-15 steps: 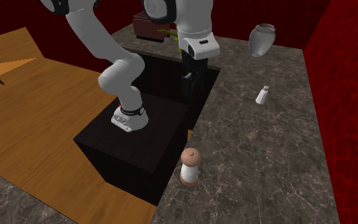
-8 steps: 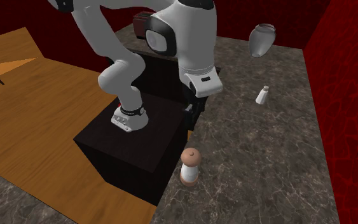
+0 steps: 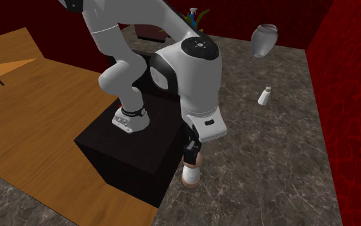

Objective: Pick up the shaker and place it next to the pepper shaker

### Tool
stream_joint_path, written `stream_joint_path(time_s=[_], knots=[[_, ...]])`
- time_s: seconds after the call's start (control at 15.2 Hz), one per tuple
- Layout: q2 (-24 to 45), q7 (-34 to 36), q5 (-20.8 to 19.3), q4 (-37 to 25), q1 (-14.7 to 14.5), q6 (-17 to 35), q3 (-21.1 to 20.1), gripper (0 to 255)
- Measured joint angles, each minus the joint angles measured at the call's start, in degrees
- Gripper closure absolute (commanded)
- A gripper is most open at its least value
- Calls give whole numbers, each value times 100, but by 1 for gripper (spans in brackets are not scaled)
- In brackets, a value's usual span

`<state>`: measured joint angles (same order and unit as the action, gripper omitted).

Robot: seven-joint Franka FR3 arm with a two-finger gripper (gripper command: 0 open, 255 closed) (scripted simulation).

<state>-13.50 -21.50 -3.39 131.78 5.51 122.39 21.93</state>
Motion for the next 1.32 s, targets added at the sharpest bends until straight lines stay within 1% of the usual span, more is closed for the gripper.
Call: stream_joint_path(time_s=[0.53, 0.92, 0.99, 1.32], knots=[[430, -198, 148, 217, -8, 624, 116, 0], [456, -203, 159, 255, -11, 691, 118, 0], [456, -203, 159, 255, -11, 691, 118, 255], [452, -204, 158, 253, -11, 692, 119, 255]])
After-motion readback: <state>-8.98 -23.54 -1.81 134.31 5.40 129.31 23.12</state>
